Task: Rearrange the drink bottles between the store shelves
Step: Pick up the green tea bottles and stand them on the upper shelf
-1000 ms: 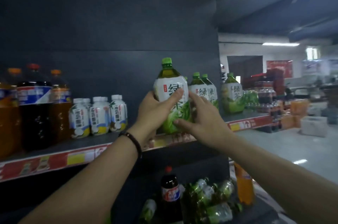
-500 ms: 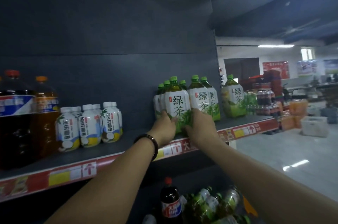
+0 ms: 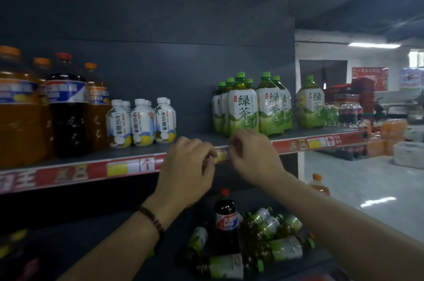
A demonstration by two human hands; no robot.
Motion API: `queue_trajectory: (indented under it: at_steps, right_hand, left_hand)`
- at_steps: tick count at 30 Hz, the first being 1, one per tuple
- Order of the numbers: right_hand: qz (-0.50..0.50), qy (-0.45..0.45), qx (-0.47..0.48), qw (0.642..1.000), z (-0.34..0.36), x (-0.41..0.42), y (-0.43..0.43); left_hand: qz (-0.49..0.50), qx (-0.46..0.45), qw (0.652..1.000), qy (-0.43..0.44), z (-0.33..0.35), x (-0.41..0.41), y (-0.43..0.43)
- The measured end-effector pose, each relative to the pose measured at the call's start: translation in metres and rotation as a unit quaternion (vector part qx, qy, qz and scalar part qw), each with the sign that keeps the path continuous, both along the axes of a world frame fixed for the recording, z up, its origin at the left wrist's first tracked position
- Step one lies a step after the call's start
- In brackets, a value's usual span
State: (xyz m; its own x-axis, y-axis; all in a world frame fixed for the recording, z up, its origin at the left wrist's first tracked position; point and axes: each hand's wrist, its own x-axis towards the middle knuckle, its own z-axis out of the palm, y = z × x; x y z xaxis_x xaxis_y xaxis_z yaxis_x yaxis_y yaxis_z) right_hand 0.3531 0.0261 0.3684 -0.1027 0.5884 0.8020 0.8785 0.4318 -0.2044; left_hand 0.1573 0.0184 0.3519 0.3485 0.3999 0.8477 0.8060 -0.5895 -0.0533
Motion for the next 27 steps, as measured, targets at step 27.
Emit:
queue_trajectory:
  at_steps: [27]
  right_hand:
    - [0.081,-0.204,-0.343,0.913,-0.307,-0.316,0.168]
  left_hand:
    - [0.240,-0.535,0.792,-0.170,-0.343,-0.231,0.044]
